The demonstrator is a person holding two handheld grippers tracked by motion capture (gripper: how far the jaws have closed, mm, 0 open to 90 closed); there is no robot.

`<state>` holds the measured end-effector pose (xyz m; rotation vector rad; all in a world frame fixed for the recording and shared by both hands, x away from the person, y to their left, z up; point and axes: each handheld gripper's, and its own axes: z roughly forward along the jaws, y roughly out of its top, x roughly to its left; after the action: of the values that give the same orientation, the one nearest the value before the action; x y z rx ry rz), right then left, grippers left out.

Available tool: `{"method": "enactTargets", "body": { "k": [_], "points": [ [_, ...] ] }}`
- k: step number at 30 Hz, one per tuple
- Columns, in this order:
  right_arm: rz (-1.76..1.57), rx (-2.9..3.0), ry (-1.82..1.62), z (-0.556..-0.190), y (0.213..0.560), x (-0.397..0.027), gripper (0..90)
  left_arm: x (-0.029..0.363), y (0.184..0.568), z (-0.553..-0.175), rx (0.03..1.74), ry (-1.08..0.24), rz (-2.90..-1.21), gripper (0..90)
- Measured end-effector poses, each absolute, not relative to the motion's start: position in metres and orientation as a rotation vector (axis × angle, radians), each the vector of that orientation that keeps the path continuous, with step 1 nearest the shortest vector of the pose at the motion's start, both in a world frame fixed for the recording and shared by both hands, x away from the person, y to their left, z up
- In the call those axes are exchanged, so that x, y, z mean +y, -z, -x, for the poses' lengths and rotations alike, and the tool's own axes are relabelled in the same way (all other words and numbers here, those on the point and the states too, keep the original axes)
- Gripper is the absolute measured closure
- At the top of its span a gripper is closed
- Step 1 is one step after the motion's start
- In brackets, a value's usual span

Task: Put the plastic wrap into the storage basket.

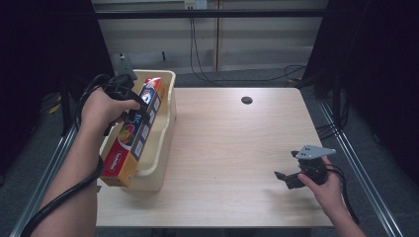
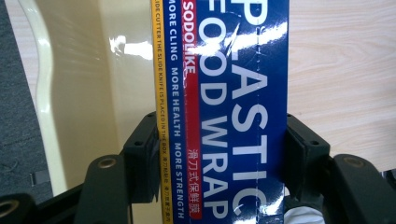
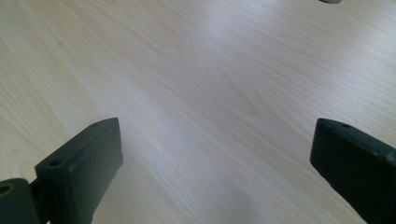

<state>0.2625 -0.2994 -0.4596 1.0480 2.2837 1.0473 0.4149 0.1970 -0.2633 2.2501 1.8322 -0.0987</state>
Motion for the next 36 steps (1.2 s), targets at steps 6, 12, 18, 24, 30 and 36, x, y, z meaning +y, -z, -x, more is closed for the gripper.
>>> {"method": "enactTargets", "body": {
  "k": [6, 12, 18, 24, 30, 36],
  "points": [
    [-1.042, 2.288, -1.046, -0.263, 0.46, -0.299, 2.5, 0.196, 0.272, -0.416, 1.836, 0.114, -2.25, 40.3],
    [-1.042, 2.287, -1.045, -0.262, 0.46, -0.299, 2.4, 0.193, 0.279, -0.417, 1.844, 0.122, -2.249, 40.3],
    [-1.039, 2.291, -1.047, -0.262, 0.46, -0.299, 2.5, 0.191, 0.287, -0.418, 1.853, 0.13, -2.256, 40.2],
    [-1.036, 2.293, -1.045, -0.262, 0.459, -0.299, 2.4, 0.193, 0.294, -0.419, 1.858, 0.153, -2.256, 40.2],
    [-1.035, 2.294, -1.04, -0.262, 0.46, -0.298, 2.5, 0.194, 0.299, -0.42, 1.873, 0.15, -2.243, 40.2],
    [-1.041, 2.298, -1.041, -0.262, 0.46, -0.297, 2.5, 0.192, 0.303, -0.421, 1.884, 0.153, -2.242, 40.1]
  ]
}}
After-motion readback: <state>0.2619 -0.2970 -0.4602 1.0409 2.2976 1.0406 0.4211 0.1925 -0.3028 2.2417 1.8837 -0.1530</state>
